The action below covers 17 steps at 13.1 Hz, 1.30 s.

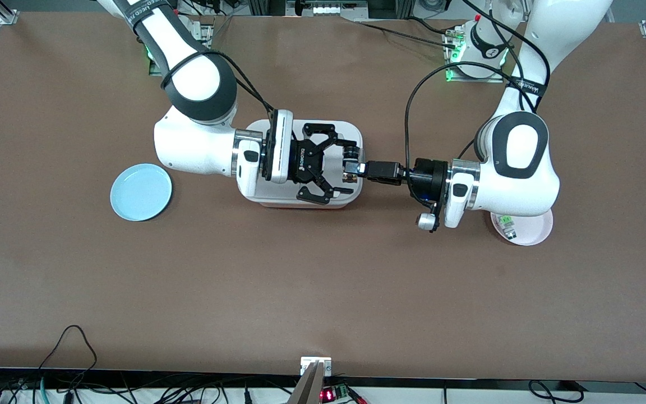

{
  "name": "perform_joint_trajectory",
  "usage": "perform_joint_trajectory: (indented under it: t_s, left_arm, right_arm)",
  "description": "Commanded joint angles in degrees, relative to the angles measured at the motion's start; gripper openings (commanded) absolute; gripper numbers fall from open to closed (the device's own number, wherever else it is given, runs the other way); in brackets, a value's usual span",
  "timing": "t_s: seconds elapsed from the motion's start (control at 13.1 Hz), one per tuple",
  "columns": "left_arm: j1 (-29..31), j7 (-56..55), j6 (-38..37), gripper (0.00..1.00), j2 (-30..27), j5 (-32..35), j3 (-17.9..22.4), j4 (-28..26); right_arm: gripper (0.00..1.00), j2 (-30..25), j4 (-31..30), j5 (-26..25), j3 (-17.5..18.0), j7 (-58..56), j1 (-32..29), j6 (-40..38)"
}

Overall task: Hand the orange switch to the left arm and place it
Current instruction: 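Open the right gripper and pull both grippers apart with the switch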

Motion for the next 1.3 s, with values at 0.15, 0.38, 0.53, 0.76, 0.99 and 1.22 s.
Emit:
perform_joint_trajectory:
  t_s: [0.15,0.38,0.53,0.76,0.99,1.22]
  left_arm:
    - [-0.2,0.9,-1.4,0.00,-0.2,5.2,0.3,1.2]
    - [-0.4,1.3,-1.6,0.00,-0.2,8.6,0.3,2.0]
    - [-0.4,1.6,-1.8,0.00,-0.2,11.7,0.2,2.2]
    - [0.0,5.6,-5.9,0.00,-0.2,16.1,0.3,2.2]
    - [0.0,7.2,-10.8,0.00,-0.3,22.3,0.3,2.5]
    - [0.5,11.2,-19.4,0.00,-0.5,30.8,0.3,4.9]
  right_arm:
    - [1.00,-0.5,-0.3,0.7,-0.1,-0.4,-3.2,-2.7]
    - [1.00,-3.6,-4.4,-1.9,-0.2,0.0,-6.5,-4.9]
    - [1.00,-5.3,-6.4,-6.1,-0.2,1.9,-9.4,-7.8]
    - [1.00,-8.2,-7.0,-19.1,-0.2,15.9,-13.8,-12.2]
    - [1.00,-9.0,-6.9,-26.5,-0.5,28.6,-17.1,-16.5]
    - [1.00,-11.5,-6.9,-36.3,-1.3,45.7,-17.6,-16.4]
